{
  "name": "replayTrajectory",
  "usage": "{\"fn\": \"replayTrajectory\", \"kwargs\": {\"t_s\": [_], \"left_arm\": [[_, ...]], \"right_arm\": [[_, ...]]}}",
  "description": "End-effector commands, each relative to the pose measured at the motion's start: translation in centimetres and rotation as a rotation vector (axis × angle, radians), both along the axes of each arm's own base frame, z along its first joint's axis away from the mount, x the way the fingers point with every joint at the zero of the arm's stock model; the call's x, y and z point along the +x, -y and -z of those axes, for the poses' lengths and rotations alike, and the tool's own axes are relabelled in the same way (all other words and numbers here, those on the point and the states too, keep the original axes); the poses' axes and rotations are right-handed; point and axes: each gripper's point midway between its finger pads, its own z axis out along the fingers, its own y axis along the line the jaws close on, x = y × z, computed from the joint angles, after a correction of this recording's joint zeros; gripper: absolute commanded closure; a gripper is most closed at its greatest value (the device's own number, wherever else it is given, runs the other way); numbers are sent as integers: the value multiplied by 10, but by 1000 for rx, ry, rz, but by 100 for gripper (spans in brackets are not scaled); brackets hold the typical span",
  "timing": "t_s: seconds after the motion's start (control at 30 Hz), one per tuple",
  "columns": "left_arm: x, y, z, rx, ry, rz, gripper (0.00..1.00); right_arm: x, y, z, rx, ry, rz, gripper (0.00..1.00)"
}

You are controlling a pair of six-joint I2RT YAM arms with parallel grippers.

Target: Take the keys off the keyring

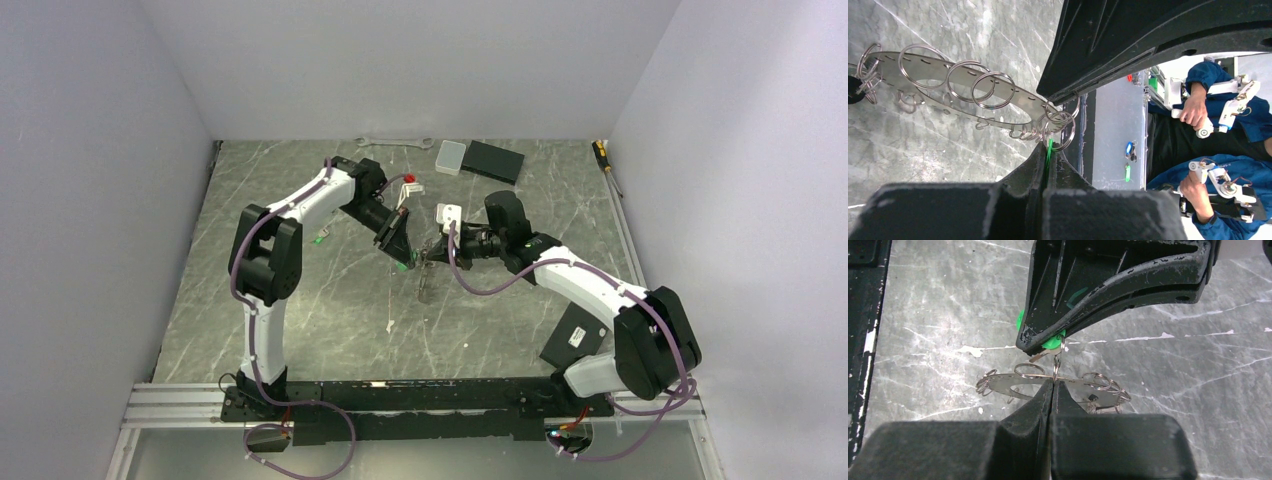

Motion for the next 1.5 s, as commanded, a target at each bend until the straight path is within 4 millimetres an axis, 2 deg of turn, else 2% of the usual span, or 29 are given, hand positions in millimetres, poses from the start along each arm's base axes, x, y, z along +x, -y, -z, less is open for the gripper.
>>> {"fn": "replayTrajectory", "kwargs": {"t_s": [0.0,0.27,0.67,1.03,1.47], "left_arm": [[10,4,8,1,28,-6,100],[13,4,10,12,42,-6,100],[11,2,-13,-18,74,-4,100],[13,3,-33,-40,105,-10,100],[1,5,-50,-64,133,23,100]], "right_arm": [[-15,-8,-31,72,19,-93,100],[-23,-7,-27,61,10,-127,100],[-23,1,-6,-20,54,-127,100],[-19,7,5,-75,95,-110,100],[-11,10,17,-136,145,-85,100]]}}
